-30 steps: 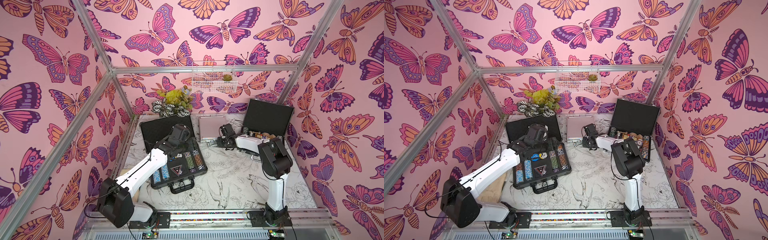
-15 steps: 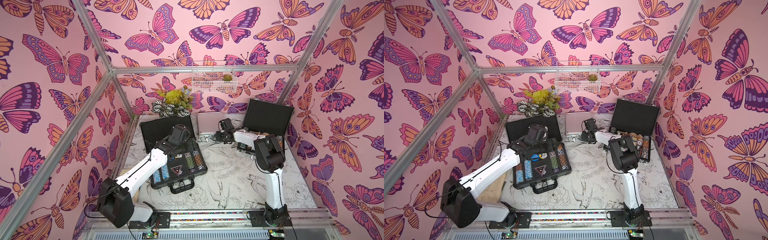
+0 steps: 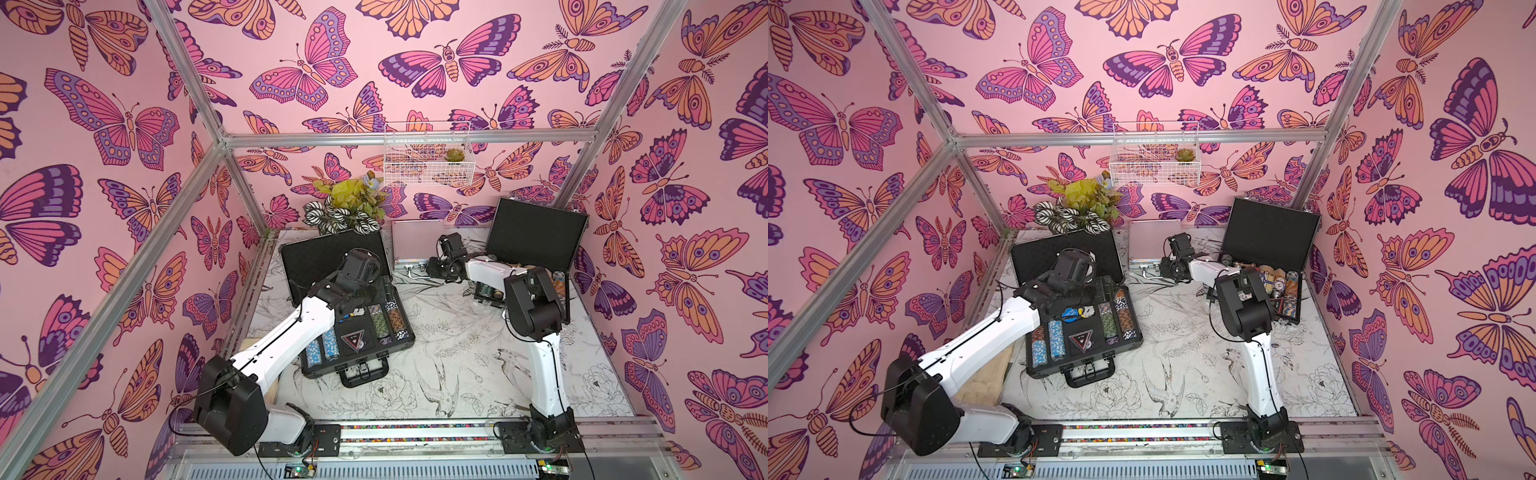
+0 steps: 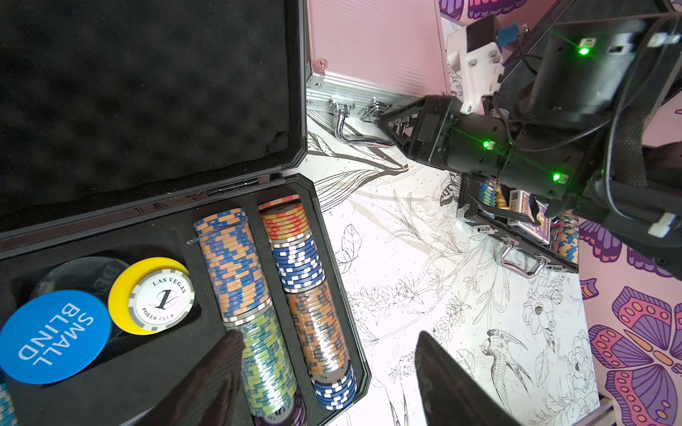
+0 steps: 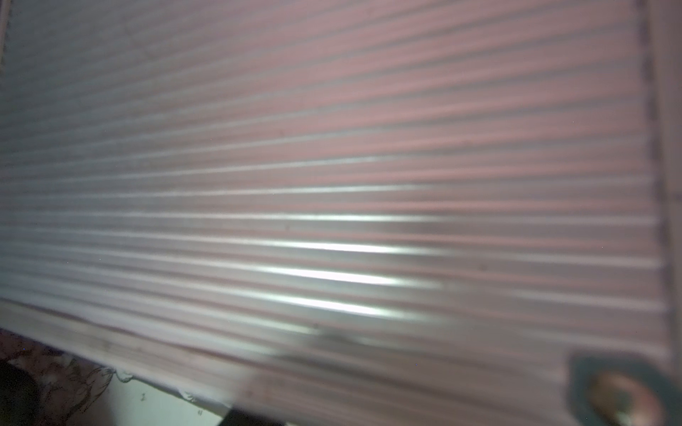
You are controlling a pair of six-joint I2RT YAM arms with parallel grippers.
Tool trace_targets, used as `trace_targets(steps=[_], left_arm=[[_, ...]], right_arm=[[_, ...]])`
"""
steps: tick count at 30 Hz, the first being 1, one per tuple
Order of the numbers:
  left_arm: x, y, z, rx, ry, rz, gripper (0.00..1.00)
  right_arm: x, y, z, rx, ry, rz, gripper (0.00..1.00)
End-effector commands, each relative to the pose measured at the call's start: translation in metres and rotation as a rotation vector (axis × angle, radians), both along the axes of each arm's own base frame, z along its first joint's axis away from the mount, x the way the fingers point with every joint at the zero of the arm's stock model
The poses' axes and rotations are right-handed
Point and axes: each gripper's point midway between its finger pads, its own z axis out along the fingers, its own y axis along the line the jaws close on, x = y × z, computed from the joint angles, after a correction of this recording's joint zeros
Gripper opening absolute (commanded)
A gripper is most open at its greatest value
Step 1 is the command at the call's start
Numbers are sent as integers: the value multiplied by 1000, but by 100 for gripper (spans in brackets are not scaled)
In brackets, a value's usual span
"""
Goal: Close the poker set cases
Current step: Move the poker set case to the center of the board.
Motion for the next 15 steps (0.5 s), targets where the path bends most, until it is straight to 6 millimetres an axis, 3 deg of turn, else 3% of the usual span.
trace_targets(steps=[1,8,15], left_arm=[[-2,8,-5,32,11,8,75],[-1,7,-7,29,20,6,75],[-2,7,-6,27,19,7,75]], right_arm=[[6,10,47,81,-81,42,46],[-7,-5,95,153,-116,43,53],[4,-50,110,156,-134,-56,57]])
